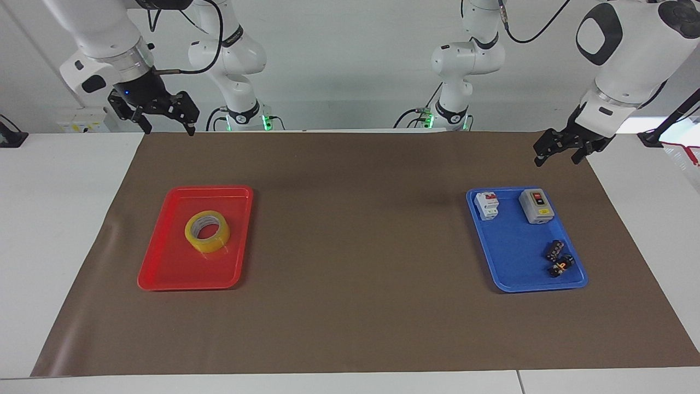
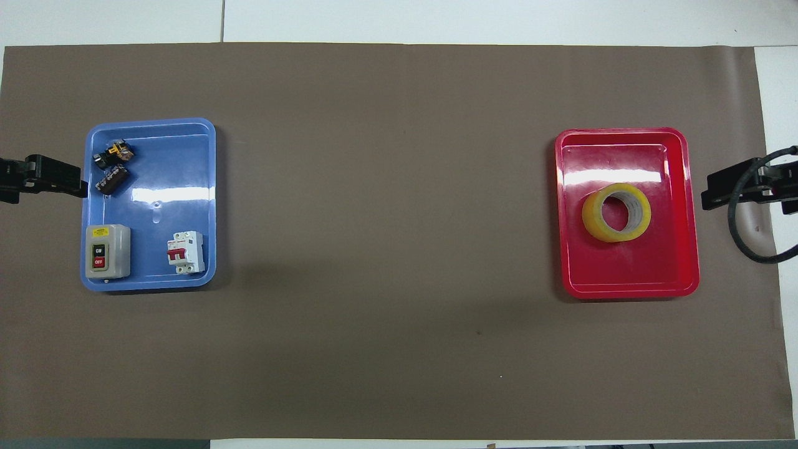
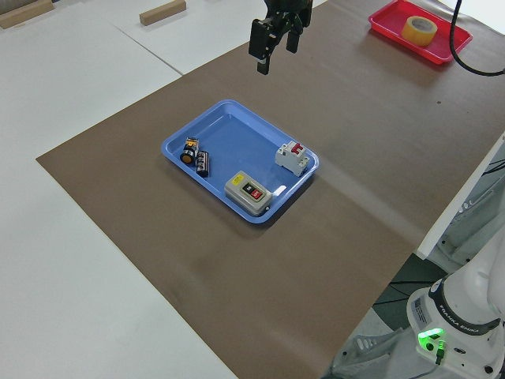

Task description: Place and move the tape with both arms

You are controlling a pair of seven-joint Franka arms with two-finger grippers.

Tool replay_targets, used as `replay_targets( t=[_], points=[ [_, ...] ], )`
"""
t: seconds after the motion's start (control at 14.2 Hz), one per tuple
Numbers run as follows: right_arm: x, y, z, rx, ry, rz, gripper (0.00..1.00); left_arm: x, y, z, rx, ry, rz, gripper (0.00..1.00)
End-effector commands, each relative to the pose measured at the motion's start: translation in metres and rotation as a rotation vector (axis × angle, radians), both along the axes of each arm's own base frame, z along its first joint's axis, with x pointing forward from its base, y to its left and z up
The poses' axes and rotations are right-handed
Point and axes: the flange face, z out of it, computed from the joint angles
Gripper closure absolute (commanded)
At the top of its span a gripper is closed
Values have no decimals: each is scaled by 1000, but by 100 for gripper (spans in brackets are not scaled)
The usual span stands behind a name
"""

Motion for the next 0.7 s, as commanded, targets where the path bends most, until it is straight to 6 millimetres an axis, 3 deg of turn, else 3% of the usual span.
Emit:
replay_targets(
  t=[0.0, 0.63],
  points=[
    [1, -2, 11, -17, -10, 15, 0, -10, 0, 2, -25, 2, -9, 0],
    [3, -2, 8, -15, -11, 35, 0, -10, 0, 2, -25, 2, -7, 0]
  ],
)
